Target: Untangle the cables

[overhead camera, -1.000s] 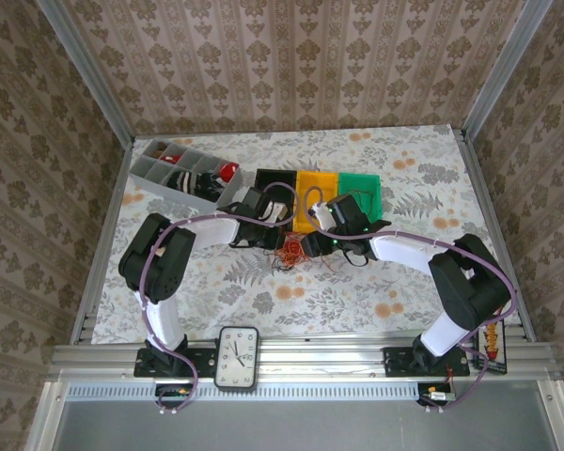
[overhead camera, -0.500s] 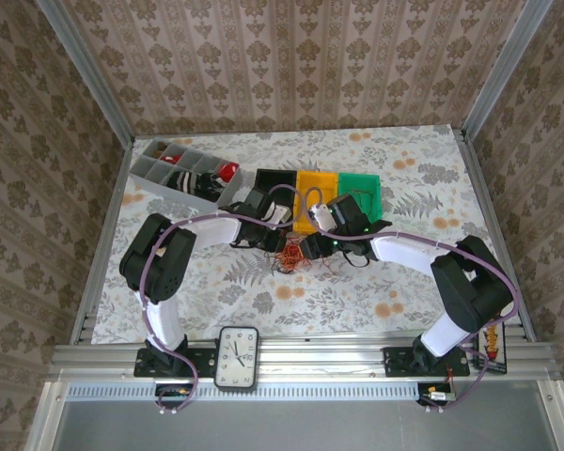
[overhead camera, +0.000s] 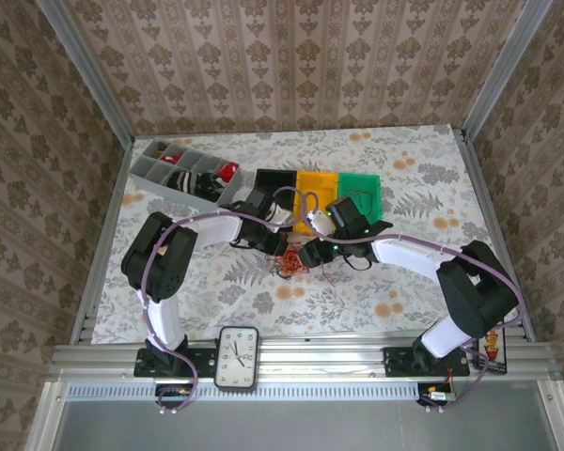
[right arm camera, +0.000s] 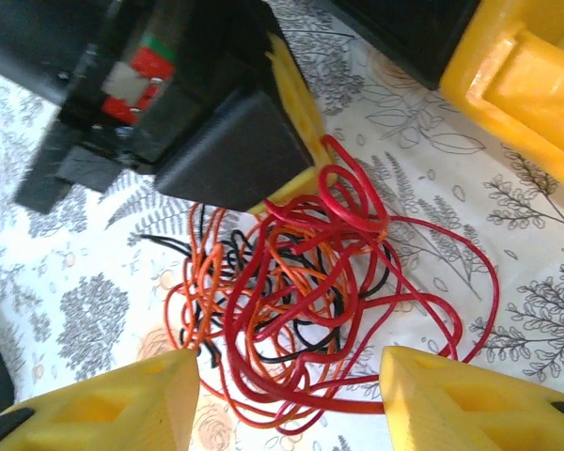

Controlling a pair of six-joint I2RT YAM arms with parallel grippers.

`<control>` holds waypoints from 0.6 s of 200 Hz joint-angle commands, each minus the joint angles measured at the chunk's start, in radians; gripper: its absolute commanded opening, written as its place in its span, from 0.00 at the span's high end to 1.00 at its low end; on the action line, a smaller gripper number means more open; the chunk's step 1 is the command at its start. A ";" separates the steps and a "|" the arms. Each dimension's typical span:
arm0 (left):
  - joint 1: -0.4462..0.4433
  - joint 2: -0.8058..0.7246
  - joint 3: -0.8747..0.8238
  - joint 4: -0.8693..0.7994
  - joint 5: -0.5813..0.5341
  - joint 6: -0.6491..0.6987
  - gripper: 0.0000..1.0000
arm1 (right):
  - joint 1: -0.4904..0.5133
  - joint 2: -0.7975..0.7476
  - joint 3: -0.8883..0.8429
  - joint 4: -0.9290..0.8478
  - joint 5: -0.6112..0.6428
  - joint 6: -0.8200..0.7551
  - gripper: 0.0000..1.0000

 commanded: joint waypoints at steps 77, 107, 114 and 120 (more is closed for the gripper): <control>0.018 0.037 0.061 -0.134 0.133 0.126 1.00 | 0.021 -0.001 0.034 -0.052 -0.043 -0.075 0.46; 0.021 0.039 0.065 -0.140 0.134 0.127 1.00 | 0.022 0.022 0.019 -0.047 -0.047 -0.075 0.47; 0.021 0.041 0.067 -0.142 0.134 0.129 1.00 | 0.022 0.025 0.012 -0.036 -0.046 -0.069 0.48; 0.021 0.043 0.069 -0.143 0.133 0.129 1.00 | 0.022 0.028 0.006 -0.024 -0.043 -0.064 0.50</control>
